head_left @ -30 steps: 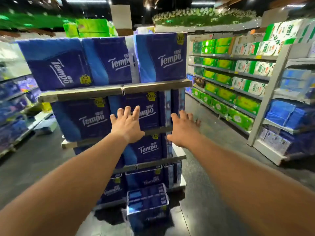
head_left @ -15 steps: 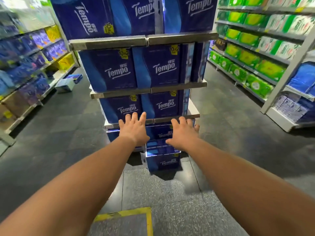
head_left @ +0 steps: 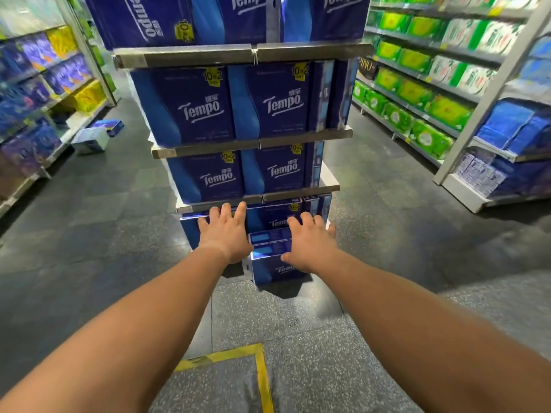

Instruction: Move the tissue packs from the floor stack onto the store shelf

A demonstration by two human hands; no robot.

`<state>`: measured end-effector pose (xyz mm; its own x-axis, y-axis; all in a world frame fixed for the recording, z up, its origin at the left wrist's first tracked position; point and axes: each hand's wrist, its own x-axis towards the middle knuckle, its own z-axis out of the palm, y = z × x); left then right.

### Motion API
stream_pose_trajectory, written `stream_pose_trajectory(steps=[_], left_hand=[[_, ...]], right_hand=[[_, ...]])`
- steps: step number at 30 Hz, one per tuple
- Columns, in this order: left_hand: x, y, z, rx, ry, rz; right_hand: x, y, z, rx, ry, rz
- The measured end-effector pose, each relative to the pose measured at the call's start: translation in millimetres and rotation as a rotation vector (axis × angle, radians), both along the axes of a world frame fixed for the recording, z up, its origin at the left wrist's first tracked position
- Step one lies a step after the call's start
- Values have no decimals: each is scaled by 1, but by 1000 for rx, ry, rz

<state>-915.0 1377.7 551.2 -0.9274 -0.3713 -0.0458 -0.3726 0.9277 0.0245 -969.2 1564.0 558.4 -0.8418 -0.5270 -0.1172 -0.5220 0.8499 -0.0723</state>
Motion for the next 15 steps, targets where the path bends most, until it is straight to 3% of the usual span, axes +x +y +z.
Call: stream_pose_trajectory(steps=[15], left_hand=[[-4,18,-9,18,-5,-73]], right_hand=[[7,14,-9,16,-8,-45]])
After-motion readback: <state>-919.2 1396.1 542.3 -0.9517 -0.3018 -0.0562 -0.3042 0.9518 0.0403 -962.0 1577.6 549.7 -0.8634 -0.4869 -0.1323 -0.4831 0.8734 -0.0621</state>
